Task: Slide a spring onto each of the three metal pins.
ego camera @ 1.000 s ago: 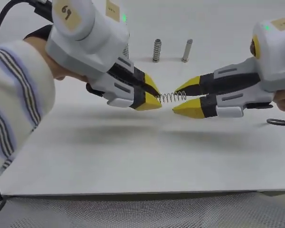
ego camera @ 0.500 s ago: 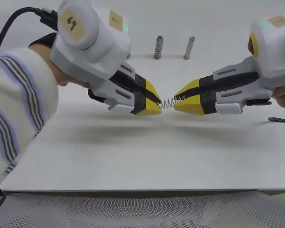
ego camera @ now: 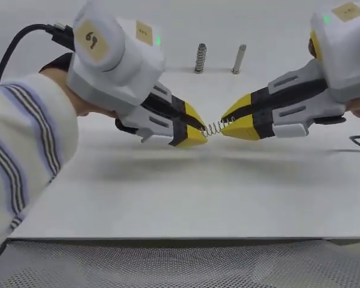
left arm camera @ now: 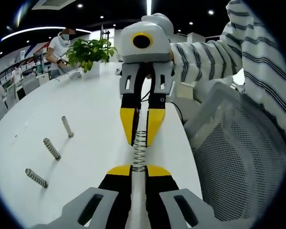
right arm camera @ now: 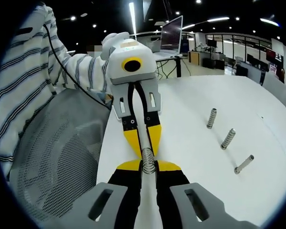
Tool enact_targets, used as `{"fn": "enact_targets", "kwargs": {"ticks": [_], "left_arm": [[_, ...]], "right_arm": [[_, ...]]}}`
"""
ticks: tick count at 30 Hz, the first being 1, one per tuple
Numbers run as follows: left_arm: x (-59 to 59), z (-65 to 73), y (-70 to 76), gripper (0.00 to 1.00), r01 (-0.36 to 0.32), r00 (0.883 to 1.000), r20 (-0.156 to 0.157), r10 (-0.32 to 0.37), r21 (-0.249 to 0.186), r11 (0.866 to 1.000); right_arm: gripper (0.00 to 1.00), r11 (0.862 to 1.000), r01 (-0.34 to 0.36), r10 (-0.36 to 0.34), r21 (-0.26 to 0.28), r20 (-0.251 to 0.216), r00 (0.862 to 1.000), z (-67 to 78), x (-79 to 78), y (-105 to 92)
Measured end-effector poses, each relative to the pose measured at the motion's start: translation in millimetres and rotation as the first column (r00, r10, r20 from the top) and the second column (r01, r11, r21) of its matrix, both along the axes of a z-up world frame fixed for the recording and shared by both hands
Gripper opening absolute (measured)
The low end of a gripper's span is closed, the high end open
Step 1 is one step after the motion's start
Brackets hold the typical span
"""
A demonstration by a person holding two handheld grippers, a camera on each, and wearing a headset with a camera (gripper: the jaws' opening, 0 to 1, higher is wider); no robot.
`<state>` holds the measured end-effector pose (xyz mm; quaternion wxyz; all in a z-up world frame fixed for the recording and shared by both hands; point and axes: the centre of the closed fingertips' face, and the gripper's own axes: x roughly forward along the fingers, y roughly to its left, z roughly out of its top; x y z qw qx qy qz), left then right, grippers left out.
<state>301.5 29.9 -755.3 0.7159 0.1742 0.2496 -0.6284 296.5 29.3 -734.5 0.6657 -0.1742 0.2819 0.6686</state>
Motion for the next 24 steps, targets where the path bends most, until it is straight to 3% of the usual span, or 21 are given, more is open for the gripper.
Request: {"fn": "enact_targets", "kwargs": {"ticks": [3, 5, 6, 11, 15, 24], "left_arm": [[-0.9, -2.0, -3.5, 0.02, -0.016, 1.0, -0.006, 0.016, -0.012, 1.0], [-2.4, -2.3, -5.5, 0.02, -0.036, 0.999, -0.034, 0.035, -0.026, 0.999], [-2.4, -2.0, -6.2, 0.02, -0.036, 0.999, -0.025, 0.036, -0.032, 0.999], [-4.0, -0.8, -9.5, 0.02, -0.083, 0.996, -0.043, 0.08, -0.068, 0.994], [-7.7, -1.8, -15.4, 0.02, -0.095, 0.995, -0.048, 0.091, -0.081, 0.992], [-11.7, -3.2, -23.6, 0.02, -0.085, 0.996, -0.036, 0.082, -0.09, 0.992]], "right_arm": [[0.08, 0.999, -0.024, 0.024, -0.041, 0.019, 1.0, -0.2, -0.7, -1.1], [0.08, 0.998, -0.034, 0.035, -0.059, 0.016, 0.999, 0.4, -1.7, -1.6], [0.07, 0.997, -0.041, 0.042, -0.073, 0.021, 0.999, 0.7, -1.5, -2.4], [0.07, 0.99, -0.067, 0.073, -0.123, 0.042, 0.996, 1.7, -2.2, -4.8], [0.07, 0.979, -0.073, 0.079, -0.191, 0.024, 0.997, 0.4, -2.9, -8.5], [0.08, 0.968, -0.102, 0.113, -0.228, 0.035, 0.993, 3.9, -8.9, -8.8]]}}
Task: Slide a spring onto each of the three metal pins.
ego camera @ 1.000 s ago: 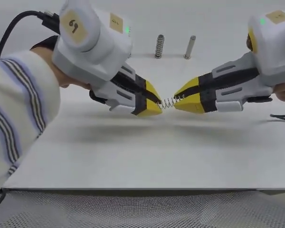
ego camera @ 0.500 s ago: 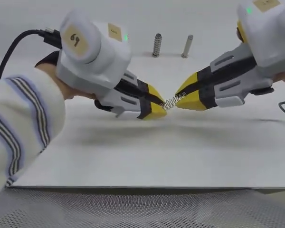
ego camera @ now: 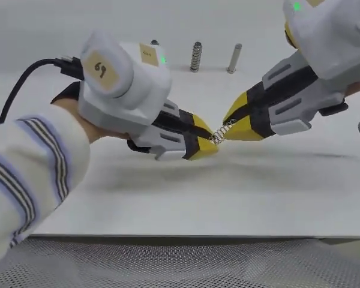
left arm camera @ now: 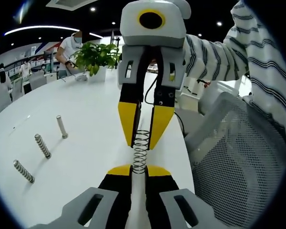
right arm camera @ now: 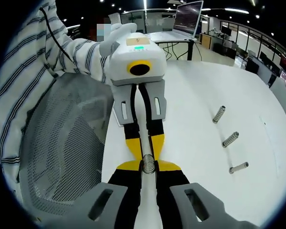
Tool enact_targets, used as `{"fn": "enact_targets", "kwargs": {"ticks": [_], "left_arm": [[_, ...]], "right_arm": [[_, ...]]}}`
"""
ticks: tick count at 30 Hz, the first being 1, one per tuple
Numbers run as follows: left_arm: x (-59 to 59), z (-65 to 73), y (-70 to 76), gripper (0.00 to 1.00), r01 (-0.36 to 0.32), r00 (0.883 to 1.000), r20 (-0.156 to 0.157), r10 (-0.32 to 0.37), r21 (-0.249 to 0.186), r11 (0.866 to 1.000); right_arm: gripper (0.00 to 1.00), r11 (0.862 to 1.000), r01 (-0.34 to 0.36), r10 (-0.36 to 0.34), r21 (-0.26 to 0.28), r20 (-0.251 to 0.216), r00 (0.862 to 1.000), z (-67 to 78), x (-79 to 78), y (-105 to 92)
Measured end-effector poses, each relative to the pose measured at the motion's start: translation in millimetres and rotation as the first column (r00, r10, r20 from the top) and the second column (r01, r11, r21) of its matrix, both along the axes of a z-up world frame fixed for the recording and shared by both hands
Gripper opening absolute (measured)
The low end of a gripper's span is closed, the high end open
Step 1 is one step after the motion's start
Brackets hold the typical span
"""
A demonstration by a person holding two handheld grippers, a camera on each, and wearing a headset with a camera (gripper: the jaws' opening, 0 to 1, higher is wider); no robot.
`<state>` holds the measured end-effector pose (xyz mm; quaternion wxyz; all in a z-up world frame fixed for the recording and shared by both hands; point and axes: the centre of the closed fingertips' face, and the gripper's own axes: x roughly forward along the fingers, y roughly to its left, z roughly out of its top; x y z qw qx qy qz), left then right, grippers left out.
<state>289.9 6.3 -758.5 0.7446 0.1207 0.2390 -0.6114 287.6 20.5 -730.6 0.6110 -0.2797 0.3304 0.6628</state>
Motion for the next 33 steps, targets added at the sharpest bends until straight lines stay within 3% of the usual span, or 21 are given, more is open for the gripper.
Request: {"fn": "enact_targets", "kwargs": {"ticks": [9, 22, 33], "left_arm": [[-0.6, -1.2, -12.1, 0.02, 0.006, 1.0, 0.01, -0.005, -0.017, 1.0], [9.4, 2.3, -14.6, 0.02, -0.025, 0.999, 0.032, 0.026, -0.05, 0.998], [13.1, 11.9, -16.0, 0.02, -0.042, 0.998, 0.052, 0.046, -0.086, 0.995]], "right_arm": [[0.08, 0.995, -0.026, 0.029, -0.095, 0.023, 0.999, -3.3, 0.2, -9.6], [0.08, 0.992, -0.047, 0.055, -0.114, 0.07, 0.996, -0.9, 4.9, -14.2], [0.08, 0.99, -0.052, 0.063, -0.132, 0.083, 0.995, -2.4, 8.1, -15.2]]}}
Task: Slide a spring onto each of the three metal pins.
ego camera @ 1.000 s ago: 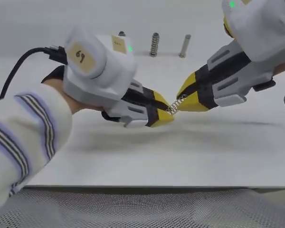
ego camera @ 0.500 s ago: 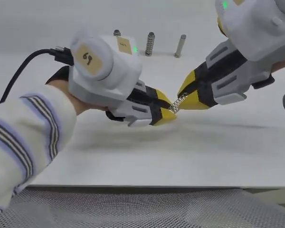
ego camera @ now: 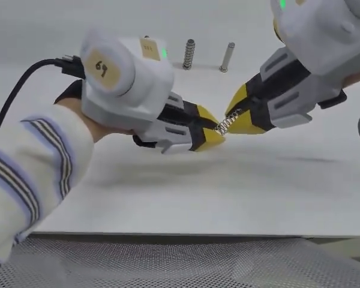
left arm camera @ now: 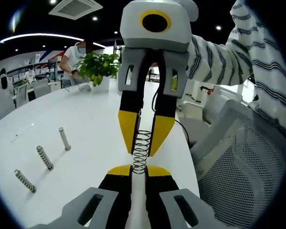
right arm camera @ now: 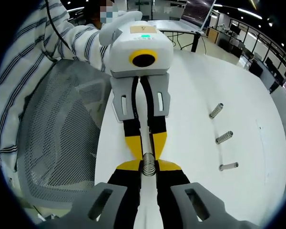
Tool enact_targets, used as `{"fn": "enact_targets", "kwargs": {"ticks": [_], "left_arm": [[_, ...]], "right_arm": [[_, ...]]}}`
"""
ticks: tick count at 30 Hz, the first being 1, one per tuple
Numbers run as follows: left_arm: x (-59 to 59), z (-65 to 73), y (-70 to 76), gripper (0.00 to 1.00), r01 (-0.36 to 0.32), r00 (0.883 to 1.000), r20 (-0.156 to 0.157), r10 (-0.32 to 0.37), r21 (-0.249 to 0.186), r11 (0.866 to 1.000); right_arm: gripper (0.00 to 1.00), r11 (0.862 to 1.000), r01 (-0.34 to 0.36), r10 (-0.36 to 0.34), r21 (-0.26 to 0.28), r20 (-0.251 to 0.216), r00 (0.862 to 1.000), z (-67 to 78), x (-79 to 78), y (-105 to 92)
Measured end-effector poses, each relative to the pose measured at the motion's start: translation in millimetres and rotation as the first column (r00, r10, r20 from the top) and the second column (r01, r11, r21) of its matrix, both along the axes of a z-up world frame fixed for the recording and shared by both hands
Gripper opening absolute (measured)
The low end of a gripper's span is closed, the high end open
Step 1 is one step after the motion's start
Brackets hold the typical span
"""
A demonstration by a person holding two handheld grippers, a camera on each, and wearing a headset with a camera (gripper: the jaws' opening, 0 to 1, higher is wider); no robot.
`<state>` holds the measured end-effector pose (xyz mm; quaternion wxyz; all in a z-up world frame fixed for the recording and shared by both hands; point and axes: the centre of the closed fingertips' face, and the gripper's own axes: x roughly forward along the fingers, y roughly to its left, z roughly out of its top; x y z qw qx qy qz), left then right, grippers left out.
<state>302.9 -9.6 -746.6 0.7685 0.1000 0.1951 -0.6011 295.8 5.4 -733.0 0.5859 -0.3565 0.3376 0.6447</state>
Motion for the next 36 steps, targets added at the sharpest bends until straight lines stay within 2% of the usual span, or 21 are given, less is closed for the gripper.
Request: {"fn": "enact_targets", "kwargs": {"ticks": [7, 11, 16, 21, 23, 25, 27, 31, 34, 36], "left_arm": [[0.2, 10.6, -4.8, 0.02, -0.001, 1.0, 0.019, 0.002, -0.045, 0.999], [1.3, 9.6, -3.4, 0.02, -0.005, 1.0, 0.028, 0.006, -0.038, 0.999], [0.5, 8.1, -2.2, 0.02, -0.011, 1.0, 0.015, 0.011, -0.04, 0.999], [2.0, 7.0, -1.7, 0.02, -0.016, 1.0, 0.026, 0.017, -0.038, 0.999], [1.9, 7.3, -1.0, 0.02, -0.009, 0.999, 0.041, 0.01, -0.032, 0.999], [2.4, 8.0, 0.2, 0.02, -0.015, 0.999, 0.04, 0.016, -0.034, 0.999], [2.5, 8.3, 1.2, 0.02, -0.015, 0.999, 0.039, 0.017, -0.036, 0.999], [6.1, 12.7, 2.7, 0.03, -0.038, 0.999, 0.035, 0.04, -0.049, 0.998], [8.8, 11.0, 7.9, 0.03, -0.061, 0.998, 0.016, 0.062, -0.041, 0.997], [10.8, 9.1, 12.5, 0.05, -0.072, 0.997, 0.025, 0.072, -0.029, 0.997]], "right_arm": [[0.08, 1.0, -0.011, 0.011, -0.003, 0.006, 1.0, 0.2, 0.8, 2.9], [0.08, 1.0, -0.01, 0.01, -0.012, 0.006, 1.0, -1.0, 1.5, 2.8], [0.08, 0.999, -0.017, 0.017, -0.028, 0.003, 1.0, -2.7, 0.7, 3.6], [0.08, 0.999, -0.021, 0.021, -0.047, 0.014, 1.0, -3.7, 1.4, 4.5], [0.08, 0.999, -0.014, 0.014, -0.05, 0.009, 1.0, -3.8, 1.9, 4.7], [0.08, 0.998, -0.014, 0.015, -0.054, 0.011, 1.0, -2.5, 2.1, 5.3], [0.08, 0.998, 0.007, -0.007, -0.062, -0.007, 1.0, -1.7, 3.0, 5.7], [0.08, 0.996, 0.018, -0.018, -0.085, 0.008, 1.0, -2.8, 6.6, 4.7], [0.08, 0.995, 0.059, -0.06, -0.078, -0.005, 0.998, -1.7, 9.7, 6.4], [0.08, 0.994, 0.081, -0.082, -0.074, -0.013, 0.997, -0.8, 11.4, 6.7]]}}
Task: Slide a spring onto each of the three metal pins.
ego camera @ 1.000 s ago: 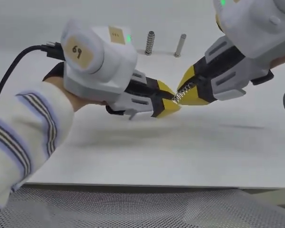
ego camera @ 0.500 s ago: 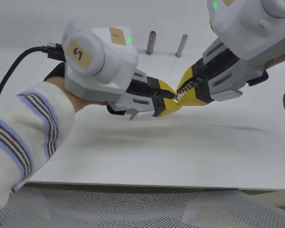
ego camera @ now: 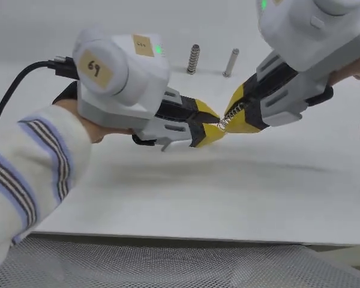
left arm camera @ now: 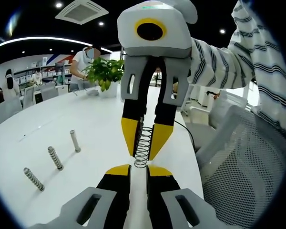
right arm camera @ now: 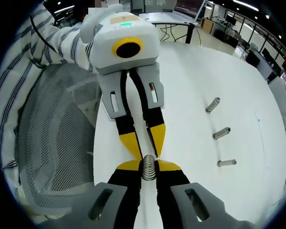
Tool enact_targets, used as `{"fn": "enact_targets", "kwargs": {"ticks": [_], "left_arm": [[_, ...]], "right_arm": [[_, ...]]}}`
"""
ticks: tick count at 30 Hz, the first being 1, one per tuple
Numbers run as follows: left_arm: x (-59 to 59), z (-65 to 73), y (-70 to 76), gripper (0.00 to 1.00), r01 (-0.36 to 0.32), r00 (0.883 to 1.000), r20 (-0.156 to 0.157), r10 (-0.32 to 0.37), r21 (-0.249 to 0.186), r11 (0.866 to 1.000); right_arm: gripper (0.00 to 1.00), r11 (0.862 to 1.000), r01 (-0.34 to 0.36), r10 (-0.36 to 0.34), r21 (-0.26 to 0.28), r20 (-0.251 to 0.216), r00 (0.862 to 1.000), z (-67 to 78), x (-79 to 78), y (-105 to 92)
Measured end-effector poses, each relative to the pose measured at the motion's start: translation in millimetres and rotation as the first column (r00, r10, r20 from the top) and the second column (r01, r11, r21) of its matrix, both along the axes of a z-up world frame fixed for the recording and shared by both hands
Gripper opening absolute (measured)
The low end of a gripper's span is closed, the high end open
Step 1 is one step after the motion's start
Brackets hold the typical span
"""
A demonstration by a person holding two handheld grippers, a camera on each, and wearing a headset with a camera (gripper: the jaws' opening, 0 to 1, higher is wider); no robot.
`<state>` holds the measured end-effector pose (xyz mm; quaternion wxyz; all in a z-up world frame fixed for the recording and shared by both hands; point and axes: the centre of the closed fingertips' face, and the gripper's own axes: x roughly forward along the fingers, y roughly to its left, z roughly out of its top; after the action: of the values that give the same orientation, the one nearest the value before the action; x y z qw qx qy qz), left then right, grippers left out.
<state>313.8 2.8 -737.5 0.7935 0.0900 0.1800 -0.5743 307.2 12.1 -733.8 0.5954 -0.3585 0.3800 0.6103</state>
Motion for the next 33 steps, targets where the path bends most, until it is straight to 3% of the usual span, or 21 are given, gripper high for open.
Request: {"fn": "enact_targets", "kwargs": {"ticks": [5, 10, 15, 17, 22, 28, 33], "left_arm": [[3.4, 3.1, 11.1, 0.13, -0.017, 1.0, -0.005, 0.017, -0.017, 1.0], [9.0, 9.6, 16.3, 0.31, -0.035, 0.999, -0.004, 0.035, -0.039, 0.999], [10.8, 4.5, 22.1, 0.5, -0.045, 0.999, -0.023, 0.045, -0.025, 0.999], [11.2, 2.9, 23.4, 0.62, -0.048, 0.999, -0.022, 0.048, -0.021, 0.999], [10.4, 1.9, 24.0, 0.74, -0.046, 0.999, -0.027, 0.045, -0.029, 0.999], [3.8, -1.2, 21.7, 0.98, -0.023, 0.999, -0.034, 0.022, -0.025, 0.999], [4.4, 0.4, 20.8, 0.98, -0.037, 0.998, -0.044, 0.035, -0.042, 0.998]], "right_arm": [[0.08, 0.998, 0.057, -0.057, 0.004, -0.025, 0.998, -0.6, 8.5, -0.2], [0.08, 0.996, 0.089, -0.09, -0.026, -0.044, 0.995, -7.3, 19.0, -5.0], [0.08, 0.994, 0.104, -0.106, -0.029, -0.064, 0.992, -6.8, 22.2, -4.5], [0.08, 0.992, 0.122, -0.125, -0.04, -0.077, 0.989, -6.0, 18.8, -5.2], [0.08, 0.988, 0.144, -0.148, -0.056, -0.076, 0.986, -3.2, 17.4, -7.7], [0.08, 0.988, 0.141, -0.145, -0.064, -0.064, 0.987, 3.9, 14.8, -10.6], [0.08, 0.984, 0.159, -0.164, -0.075, -0.071, 0.984, 8.2, 18.5, -16.0]]}}
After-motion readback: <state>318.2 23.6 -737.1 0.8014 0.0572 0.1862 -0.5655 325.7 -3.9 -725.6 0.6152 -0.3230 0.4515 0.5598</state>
